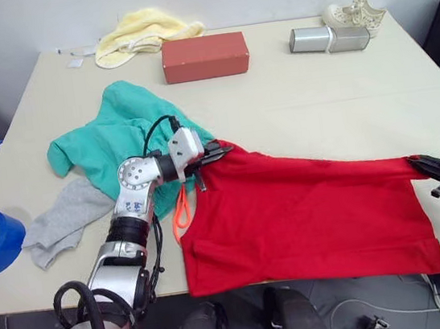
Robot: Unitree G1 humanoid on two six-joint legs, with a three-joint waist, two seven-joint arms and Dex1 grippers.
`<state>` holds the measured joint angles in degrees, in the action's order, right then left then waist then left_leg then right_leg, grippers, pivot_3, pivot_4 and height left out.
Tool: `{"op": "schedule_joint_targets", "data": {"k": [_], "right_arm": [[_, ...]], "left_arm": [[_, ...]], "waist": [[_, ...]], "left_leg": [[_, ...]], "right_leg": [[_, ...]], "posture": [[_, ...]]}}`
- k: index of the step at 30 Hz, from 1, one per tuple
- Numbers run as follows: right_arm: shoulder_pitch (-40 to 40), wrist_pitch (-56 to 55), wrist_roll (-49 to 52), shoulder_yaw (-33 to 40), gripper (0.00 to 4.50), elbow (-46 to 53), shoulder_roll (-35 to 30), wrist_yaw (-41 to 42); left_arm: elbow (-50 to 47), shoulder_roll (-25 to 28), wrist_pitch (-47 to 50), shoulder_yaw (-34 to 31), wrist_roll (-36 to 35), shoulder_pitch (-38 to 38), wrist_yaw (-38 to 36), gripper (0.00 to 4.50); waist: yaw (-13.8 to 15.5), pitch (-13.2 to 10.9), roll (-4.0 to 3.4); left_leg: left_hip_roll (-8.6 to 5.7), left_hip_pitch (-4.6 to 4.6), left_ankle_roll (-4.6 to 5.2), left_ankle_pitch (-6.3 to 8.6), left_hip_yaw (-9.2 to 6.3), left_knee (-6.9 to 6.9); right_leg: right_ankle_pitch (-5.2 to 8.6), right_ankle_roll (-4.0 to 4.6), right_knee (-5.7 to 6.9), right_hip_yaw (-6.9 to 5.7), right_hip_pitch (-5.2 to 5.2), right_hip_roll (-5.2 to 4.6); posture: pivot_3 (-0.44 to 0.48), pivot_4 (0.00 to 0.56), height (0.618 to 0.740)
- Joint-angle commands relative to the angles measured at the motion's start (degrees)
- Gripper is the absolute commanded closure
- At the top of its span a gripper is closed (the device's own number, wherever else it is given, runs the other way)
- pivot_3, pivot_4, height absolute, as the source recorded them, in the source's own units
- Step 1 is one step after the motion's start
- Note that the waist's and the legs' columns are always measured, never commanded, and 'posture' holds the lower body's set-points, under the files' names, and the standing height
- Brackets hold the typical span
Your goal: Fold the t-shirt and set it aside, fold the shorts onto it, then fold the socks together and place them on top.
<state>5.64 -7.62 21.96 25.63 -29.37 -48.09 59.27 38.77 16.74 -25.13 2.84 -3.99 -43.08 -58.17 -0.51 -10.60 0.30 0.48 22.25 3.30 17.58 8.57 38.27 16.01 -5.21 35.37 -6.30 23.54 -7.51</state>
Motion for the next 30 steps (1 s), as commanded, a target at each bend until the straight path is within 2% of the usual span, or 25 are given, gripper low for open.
{"op": "schedule_joint_targets", "data": {"k": [1, 7, 11, 14, 21, 22, 25, 27, 30], "right_arm": [[-3.0, -1.4, 1.4, 2.0, 4.48, 3.6, 1.1, -0.1], [-5.4, -3.2, -1.2, -0.3, 4.48, 3.9, 2.3, -1.3], [-7.6, 0.2, 2.1, 0.5, 4.50, 7.0, 2.4, 1.5], [-9.7, 1.4, 3.1, 1.2, 3.84, 9.5, 1.3, 3.1], [-15.6, 4.7, 5.0, 5.3, 1.42, 15.2, -3.9, 8.0], [-15.9, 6.0, 5.3, 6.5, 1.12, 15.6, -5.8, 8.9], [-14.5, 10.2, 6.9, 9.0, 0.05, 15.2, -9.5, 10.0], [-13.1, 12.1, 6.9, 7.6, 0.02, 15.5, -10.4, 10.8], [-11.0, 14.8, 6.9, 5.7, 0.02, 15.9, -10.5, 11.3]], "left_arm": [[-4.8, 1.8, -1.7, 1.1, 0.5, 2.9, 0.5, 4.50], [-10.1, 3.3, 1.4, 2.5, -1.8, 7.8, -1.7, 4.50], [-13.7, 4.5, 4.8, 2.8, -3.4, 10.0, -3.2, 3.57], [-17.8, 5.7, 9.8, 2.5, -5.8, 11.4, -4.6, 2.59], [-29.8, 12.8, 32.3, -0.1, -14.5, 14.1, -7.4, 0.41], [-32.1, 14.1, 44.1, -1.5, -18.8, 12.6, -5.3, 0.11], [-35.8, 16.4, 67.9, -3.3, -27.0, 7.4, -2.1, 0.00], [-34.3, 16.3, 77.2, -1.5, -26.6, 3.7, 1.4, 0.00], [-32.1, 15.7, 85.3, 0.2, -24.7, -0.2, 6.1, 0.00]], "waist": [[0.2, 0.0, -0.01], [0.3, 0.0, -0.03], [0.4, 0.0, -0.04], [0.4, 0.0, -0.05], [0.4, 0.0, -0.07], [0.4, 0.0, -0.06], [0.6, 0.0, -0.01], [0.7, 0.0, -0.01], [0.6, 0.0, 0.00]], "left_leg": [[0.00, -0.02, 0.00, 0.00, 0.00, 0.00], [-0.01, -0.02, -0.03, 0.04, 0.00, 0.01], [0.00, -0.02, -0.06, 0.05, -0.05, -0.01], [0.02, -0.03, 0.00, 0.02, -0.06, -0.03], [0.02, -0.03, -0.03, 0.04, -0.08, -0.04], [0.02, -0.06, -0.03, 0.05, -0.09, -0.05], [0.02, -0.05, 0.01, 0.03, -0.16, 0.00], [0.02, -0.03, 0.04, 0.01, -0.19, 0.03], [0.01, -0.07, 0.06, -0.01, -0.20, 0.01]], "right_leg": [[0.00, 0.00, 0.00, 0.00, -0.02, 0.00], [-0.02, 0.02, -0.01, 0.02, -0.02, -0.04], [-0.02, 0.05, -0.01, 0.00, -0.01, -0.05], [-0.02, 0.05, -0.01, 0.00, -0.03, -0.04], [-0.01, 0.06, -0.01, 0.00, -0.04, -0.05], [-0.01, 0.06, -0.01, 0.00, -0.08, -0.05], [-0.01, 0.06, 0.02, -0.01, -0.12, -0.06], [-0.02, 0.06, 0.03, -0.03, -0.13, -0.07], [-0.02, 0.06, 0.01, -0.05, -0.18, -0.03]], "posture": [[0.000, 0.150, 0.740], [0.000, 0.150, 0.740], [0.000, 0.150, 0.740], [0.000, 0.150, 0.740], [0.000, 0.150, 0.740], [0.000, 0.150, 0.740], [0.000, 0.150, 0.740], [0.000, 0.150, 0.740], [0.000, 0.150, 0.740]]}}
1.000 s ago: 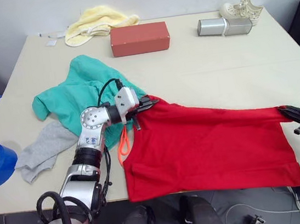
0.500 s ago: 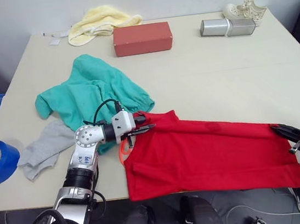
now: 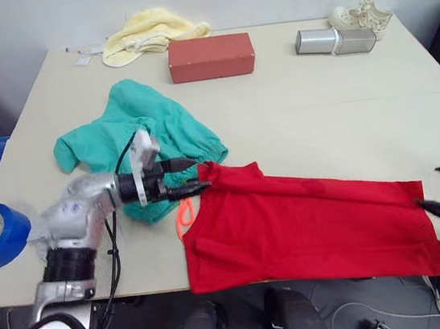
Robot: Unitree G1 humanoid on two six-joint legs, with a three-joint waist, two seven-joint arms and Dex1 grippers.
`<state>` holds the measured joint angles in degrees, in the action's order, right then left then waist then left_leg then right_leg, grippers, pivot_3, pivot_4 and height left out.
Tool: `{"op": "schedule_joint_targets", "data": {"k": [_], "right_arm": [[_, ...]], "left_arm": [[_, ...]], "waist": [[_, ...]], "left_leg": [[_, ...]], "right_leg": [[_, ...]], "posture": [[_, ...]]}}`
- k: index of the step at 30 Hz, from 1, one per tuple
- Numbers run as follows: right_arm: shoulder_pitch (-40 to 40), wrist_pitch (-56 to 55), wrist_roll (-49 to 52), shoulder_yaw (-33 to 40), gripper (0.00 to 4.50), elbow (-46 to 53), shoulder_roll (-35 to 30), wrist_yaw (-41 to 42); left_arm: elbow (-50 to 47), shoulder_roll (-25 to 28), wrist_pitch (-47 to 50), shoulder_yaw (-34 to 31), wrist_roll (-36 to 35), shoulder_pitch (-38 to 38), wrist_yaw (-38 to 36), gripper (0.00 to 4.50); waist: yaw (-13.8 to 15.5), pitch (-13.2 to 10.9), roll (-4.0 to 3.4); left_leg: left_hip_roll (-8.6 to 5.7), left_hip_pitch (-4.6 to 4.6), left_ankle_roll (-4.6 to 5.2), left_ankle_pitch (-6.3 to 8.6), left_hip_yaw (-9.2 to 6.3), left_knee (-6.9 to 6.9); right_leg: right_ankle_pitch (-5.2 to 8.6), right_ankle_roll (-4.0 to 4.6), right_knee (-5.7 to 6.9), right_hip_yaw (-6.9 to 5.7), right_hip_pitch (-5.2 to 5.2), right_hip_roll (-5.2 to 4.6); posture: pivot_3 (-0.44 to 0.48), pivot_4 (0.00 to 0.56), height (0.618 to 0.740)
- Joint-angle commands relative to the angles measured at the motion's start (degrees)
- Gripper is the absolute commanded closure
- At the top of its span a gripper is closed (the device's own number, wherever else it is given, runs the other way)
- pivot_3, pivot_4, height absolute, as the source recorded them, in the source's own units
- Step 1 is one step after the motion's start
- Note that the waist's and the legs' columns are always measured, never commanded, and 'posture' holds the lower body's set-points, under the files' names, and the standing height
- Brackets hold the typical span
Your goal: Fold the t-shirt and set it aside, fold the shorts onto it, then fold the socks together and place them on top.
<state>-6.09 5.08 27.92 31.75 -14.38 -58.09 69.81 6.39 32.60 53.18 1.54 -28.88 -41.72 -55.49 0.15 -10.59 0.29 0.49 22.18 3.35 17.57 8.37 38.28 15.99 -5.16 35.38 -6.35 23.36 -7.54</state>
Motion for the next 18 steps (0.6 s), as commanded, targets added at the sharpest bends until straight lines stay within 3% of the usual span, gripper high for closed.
{"op": "schedule_joint_targets", "data": {"k": [1, 7, 18], "right_arm": [[1.6, 2.5, 0.8, -1.0, 0.02, 1.1, -0.3, 0.7], [5.0, 3.2, -0.1, -4.1, 0.02, 1.0, 0.9, 0.3], [6.6, 3.2, -1.2, -6.1, 0.02, 0.2, 2.1, 0.7]], "left_arm": [[1.5, -1.1, 9.0, 1.0, -0.2, -2.9, 4.6, 0.00], [6.4, -3.6, 17.2, 2.3, -0.5, -8.5, 6.8, 0.00], [14.8, -6.6, 15.1, 6.3, 1.6, -13.3, 5.5, 0.00]], "waist": [[0.0, 0.0, -0.01], [-0.1, 0.0, 0.06], [0.2, 0.0, 0.06]], "left_leg": [[0.00, 0.01, -0.01, 0.00, 0.01, -0.01], [0.01, 0.09, -0.04, -0.08, 0.05, 0.05], [0.00, 0.07, -0.12, -0.09, 0.05, 0.07]], "right_leg": [[0.00, 0.00, 0.01, 0.00, 0.01, 0.02], [0.01, 0.01, 0.03, -0.03, 0.06, 0.11], [0.01, 0.01, 0.05, 0.00, 0.07, 0.08]], "posture": [[0.000, 0.150, 0.740], [0.000, 0.150, 0.740], [0.000, 0.150, 0.740]]}}
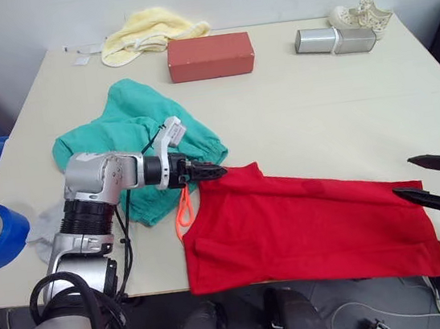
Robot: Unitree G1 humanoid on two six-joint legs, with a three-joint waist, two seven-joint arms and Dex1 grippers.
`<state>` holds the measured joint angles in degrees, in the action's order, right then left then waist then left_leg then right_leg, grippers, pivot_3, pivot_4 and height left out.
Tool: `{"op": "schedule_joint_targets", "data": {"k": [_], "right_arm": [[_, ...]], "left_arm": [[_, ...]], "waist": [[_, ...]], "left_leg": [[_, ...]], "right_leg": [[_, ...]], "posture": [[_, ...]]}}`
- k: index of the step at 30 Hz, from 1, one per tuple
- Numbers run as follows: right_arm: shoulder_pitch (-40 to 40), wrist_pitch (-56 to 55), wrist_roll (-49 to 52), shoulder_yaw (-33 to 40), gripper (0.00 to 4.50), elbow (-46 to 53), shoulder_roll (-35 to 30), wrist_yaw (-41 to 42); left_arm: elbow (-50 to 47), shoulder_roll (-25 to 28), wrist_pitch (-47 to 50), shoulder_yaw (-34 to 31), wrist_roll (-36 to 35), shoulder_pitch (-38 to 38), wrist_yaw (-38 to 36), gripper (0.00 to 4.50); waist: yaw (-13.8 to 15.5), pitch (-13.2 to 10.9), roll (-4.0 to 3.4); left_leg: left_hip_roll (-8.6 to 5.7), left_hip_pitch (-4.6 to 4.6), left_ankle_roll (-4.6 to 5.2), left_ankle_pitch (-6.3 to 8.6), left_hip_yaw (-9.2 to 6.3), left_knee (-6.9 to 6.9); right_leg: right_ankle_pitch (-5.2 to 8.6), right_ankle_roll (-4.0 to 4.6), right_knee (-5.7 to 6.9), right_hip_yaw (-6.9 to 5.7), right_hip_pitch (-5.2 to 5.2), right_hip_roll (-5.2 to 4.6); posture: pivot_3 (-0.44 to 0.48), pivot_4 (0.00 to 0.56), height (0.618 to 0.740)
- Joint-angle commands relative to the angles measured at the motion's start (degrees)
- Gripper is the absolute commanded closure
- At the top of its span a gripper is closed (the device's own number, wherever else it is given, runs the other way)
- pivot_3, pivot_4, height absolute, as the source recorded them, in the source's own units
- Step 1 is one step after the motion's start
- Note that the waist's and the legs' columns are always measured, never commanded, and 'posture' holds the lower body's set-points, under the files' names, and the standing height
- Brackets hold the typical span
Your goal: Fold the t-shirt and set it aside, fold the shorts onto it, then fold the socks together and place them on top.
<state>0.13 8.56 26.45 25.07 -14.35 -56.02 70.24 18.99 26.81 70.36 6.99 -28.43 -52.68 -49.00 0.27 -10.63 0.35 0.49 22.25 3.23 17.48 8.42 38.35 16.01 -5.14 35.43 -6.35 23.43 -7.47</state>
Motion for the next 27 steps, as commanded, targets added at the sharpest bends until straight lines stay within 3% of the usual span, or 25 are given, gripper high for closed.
{"op": "schedule_joint_targets", "data": {"k": [1, 10, 13, 25, 27], "right_arm": [[0.5, -0.3, 0.2, 0.6, 0.02, 0.1, 0.0, 0.3], [-0.7, -0.5, 0.0, 1.0, 0.02, 0.8, 1.0, -0.1], [-1.6, -0.2, 0.1, 1.3, 0.00, 1.1, 0.8, 0.1], [-3.2, -0.3, 0.0, 2.1, 0.00, 1.3, -0.1, 0.7], [-3.4, -0.4, 0.0, 2.2, 0.00, 1.3, -0.1, 0.7]], "left_arm": [[3.2, -1.0, -3.0, 1.3, 1.5, -2.6, -1.2, 0.00], [6.3, -4.5, -11.8, 1.5, 2.9, -3.3, -4.9, 0.00], [4.9, -4.5, -13.9, 2.2, 3.2, -2.2, -6.2, 0.53], [-1.5, -3.9, -37.1, 3.0, 6.2, 8.4, -14.5, 4.39], [-2.1, -3.9, -43.4, 3.1, 6.8, 10.3, -17.4, 4.45]], "waist": [[0.1, 0.0, 0.00], [0.0, 0.0, 0.00], [0.0, 0.0, 0.00], [-0.1, 0.0, -0.01], [-0.1, 0.0, -0.01]], "left_leg": [[-0.01, 0.01, 0.00, 0.00, 0.01, 0.01], [-0.02, 0.02, -0.09, 0.04, 0.02, 0.00], [-0.01, 0.02, -0.08, 0.03, 0.02, -0.02], [-0.01, 0.01, -0.17, 0.09, 0.01, -0.02], [-0.01, 0.01, -0.17, 0.08, 0.01, -0.02]], "right_leg": [[0.00, 0.00, 0.00, 0.00, 0.01, -0.01], [0.00, 0.00, 0.00, 0.02, 0.05, -0.04], [0.00, 0.00, 0.01, 0.02, 0.06, -0.02], [0.00, 0.01, -0.01, 0.03, 0.06, -0.05], [0.00, 0.01, -0.02, 0.03, 0.06, -0.06]], "posture": [[0.000, 0.150, 0.740], [0.000, 0.150, 0.740], [0.000, 0.150, 0.740], [0.000, 0.150, 0.740], [0.000, 0.150, 0.740]]}}
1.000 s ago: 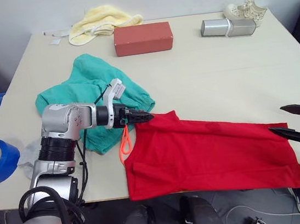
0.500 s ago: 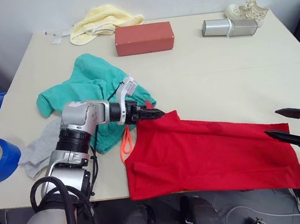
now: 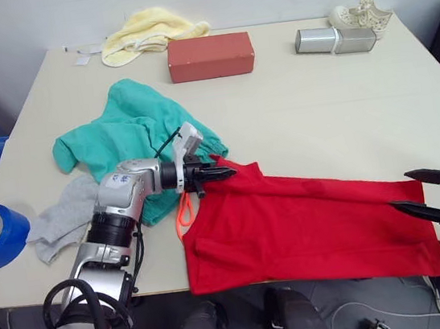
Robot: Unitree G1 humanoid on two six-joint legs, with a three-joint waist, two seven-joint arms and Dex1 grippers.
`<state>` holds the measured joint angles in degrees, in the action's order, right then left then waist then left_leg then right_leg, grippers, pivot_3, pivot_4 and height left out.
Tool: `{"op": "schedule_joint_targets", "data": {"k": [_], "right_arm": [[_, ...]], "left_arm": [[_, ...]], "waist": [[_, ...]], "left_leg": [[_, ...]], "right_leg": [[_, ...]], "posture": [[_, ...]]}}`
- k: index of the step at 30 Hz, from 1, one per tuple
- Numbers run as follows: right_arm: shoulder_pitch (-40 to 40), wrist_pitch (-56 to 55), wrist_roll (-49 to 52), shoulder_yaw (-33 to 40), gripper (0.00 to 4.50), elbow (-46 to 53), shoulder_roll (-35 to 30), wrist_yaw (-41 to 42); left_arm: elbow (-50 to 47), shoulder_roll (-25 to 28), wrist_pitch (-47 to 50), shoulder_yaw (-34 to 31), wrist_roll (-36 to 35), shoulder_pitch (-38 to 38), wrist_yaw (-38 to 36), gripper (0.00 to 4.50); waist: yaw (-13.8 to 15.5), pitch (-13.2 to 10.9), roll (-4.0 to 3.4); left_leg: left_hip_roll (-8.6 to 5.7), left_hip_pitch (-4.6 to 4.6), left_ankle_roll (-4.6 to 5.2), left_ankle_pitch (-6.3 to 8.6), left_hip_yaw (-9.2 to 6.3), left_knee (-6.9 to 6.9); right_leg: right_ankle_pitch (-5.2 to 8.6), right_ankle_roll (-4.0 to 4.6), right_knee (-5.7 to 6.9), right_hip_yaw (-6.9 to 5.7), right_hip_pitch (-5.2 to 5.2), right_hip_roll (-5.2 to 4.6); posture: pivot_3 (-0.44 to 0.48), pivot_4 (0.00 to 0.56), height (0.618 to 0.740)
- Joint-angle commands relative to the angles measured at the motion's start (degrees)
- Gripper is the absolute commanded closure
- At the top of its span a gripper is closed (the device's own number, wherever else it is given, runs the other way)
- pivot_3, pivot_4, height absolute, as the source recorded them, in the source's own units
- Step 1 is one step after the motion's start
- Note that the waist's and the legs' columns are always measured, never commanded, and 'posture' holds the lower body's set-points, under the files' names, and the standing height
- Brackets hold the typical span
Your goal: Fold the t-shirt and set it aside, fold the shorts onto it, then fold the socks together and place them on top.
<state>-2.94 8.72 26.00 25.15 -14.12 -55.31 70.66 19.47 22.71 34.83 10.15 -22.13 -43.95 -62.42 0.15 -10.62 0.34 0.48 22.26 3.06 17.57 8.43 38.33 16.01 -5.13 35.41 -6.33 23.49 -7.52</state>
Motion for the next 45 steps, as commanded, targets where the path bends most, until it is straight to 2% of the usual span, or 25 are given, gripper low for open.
{"op": "schedule_joint_targets", "data": {"k": [1, 5, 9, 16, 19, 22, 27, 29, 33, 43, 45], "right_arm": [[-0.4, -0.6, 0.4, 2.1, 0.00, 1.2, -0.8, 0.2], [-1.3, -0.8, 0.3, 2.7, 0.00, 1.4, -0.9, 0.3], [-2.9, -1.3, 0.2, 3.6, 0.00, 1.6, -1.1, 0.5], [-5.0, -2.3, 0.0, 3.6, 0.00, 2.4, 0.1, -0.3], [-5.3, -2.5, -0.1, 3.4, 0.00, 2.4, 0.4, -0.6], [-5.6, -2.9, -0.2, 3.3, 0.00, 2.3, 0.8, -0.9], [-5.7, -3.2, -0.3, 3.4, 0.00, 2.0, 1.0, -1.0], [-5.8, -3.2, -0.2, 3.6, 0.00, 1.8, 1.0, -1.0], [-6.1, -3.2, -0.2, 3.9, 0.00, 1.7, 1.0, -1.1], [-7.0, -2.4, 0.3, 4.3, 0.00, 3.3, 1.7, -2.0], [-7.2, -2.1, 0.4, 4.5, 0.00, 3.5, 1.7, -2.1]], "left_arm": [[-3.1, 0.1, -12.6, -0.5, 0.5, 2.8, -6.3, 4.45], [-3.8, 0.9, -23.9, -0.3, 2.2, 6.0, -10.6, 4.45], [-0.9, 3.5, -39.7, 1.9, 7.1, 9.7, -16.3, 4.45], [7.3, 3.4, -64.8, 4.1, 14.4, 10.3, -17.3, 4.45], [10.3, 3.6, -69.4, 4.9, 15.8, 9.4, -17.8, 4.45], [10.7, 3.2, -66.7, 4.2, 13.9, 9.3, -18.1, 4.45], [7.4, 3.4, -62.7, 2.7, 9.8, 9.9, -19.6, 2.94], [4.0, 3.8, -57.3, 1.7, 6.4, 10.3, -20.2, 2.31], [-3.2, 3.9, -41.4, -0.3, 1.4, 10.8, -16.5, 2.31], [-13.7, 5.2, -12.5, 2.1, 0.6, 13.5, -9.9, 2.31], [-16.2, 5.6, 0.0, 1.3, -2.9, 13.1, -7.4, 2.31]], "waist": [[0.0, 0.0, 0.00], [0.0, 0.0, -0.01], [0.0, 0.0, -0.04], [0.2, 0.0, -0.04], [0.1, 0.0, -0.05], [0.0, 0.0, -0.04], [0.0, 0.0, -0.05], [0.0, 0.0, -0.04], [0.0, 0.0, -0.05], [0.0, 0.0, -0.04], [0.0, 0.0, -0.04]], "left_leg": [[0.00, 0.00, 0.00, 0.00, 0.00, 0.00], [0.00, 0.01, -0.02, 0.01, 0.00, 0.00], [0.00, 0.00, 0.00, 0.01, 0.00, -0.06], [0.00, 0.01, -0.01, 0.15, -0.01, -0.06], [0.00, 0.00, 0.00, 0.16, -0.01, -0.07], [0.01, 0.01, 0.14, 0.09, -0.01, -0.07], [0.01, 0.01, 0.24, 0.04, -0.02, -0.07], [0.01, 0.01, 0.26, 0.03, -0.02, -0.07], [0.01, 0.02, 0.30, 0.01, -0.04, -0.06], [0.02, 0.00, 0.31, 0.00, -0.04, -0.05], [0.02, 0.00, 0.31, 0.00, -0.04, -0.05]], "right_leg": [[0.00, 0.00, -0.01, 0.00, 0.01, 0.00], [0.00, 0.02, -0.02, -0.01, 0.01, -0.02], [0.00, 0.03, -0.05, -0.02, 0.01, -0.02], [-0.03, 0.05, -0.10, -0.05, 0.00, -0.10], [-0.03, 0.05, -0.12, -0.05, 0.00, -0.10], [-0.03, 0.05, -0.12, -0.07, 0.01, -0.09], [-0.03, 0.05, -0.11, -0.09, 0.00, -0.09], [-0.03, 0.05, -0.11, -0.09, 0.00, -0.09], [-0.03, 0.05, -0.09, -0.08, -0.02, -0.10], [-0.03, 0.04, -0.09, -0.08, -0.05, -0.03], [-0.03, 0.04, -0.08, -0.07, -0.05, -0.04]], "posture": [[0.000, 0.150, 0.740], [0.000, 0.150, 0.740], [0.000, 0.150, 0.740], [0.000, 0.150, 0.740], [0.000, 0.150, 0.740], [0.000, 0.150, 0.740], [0.000, 0.150, 0.740], [0.000, 0.150, 0.740], [0.000, 0.150, 0.740], [0.000, 0.150, 0.740], [0.000, 0.150, 0.740]]}}
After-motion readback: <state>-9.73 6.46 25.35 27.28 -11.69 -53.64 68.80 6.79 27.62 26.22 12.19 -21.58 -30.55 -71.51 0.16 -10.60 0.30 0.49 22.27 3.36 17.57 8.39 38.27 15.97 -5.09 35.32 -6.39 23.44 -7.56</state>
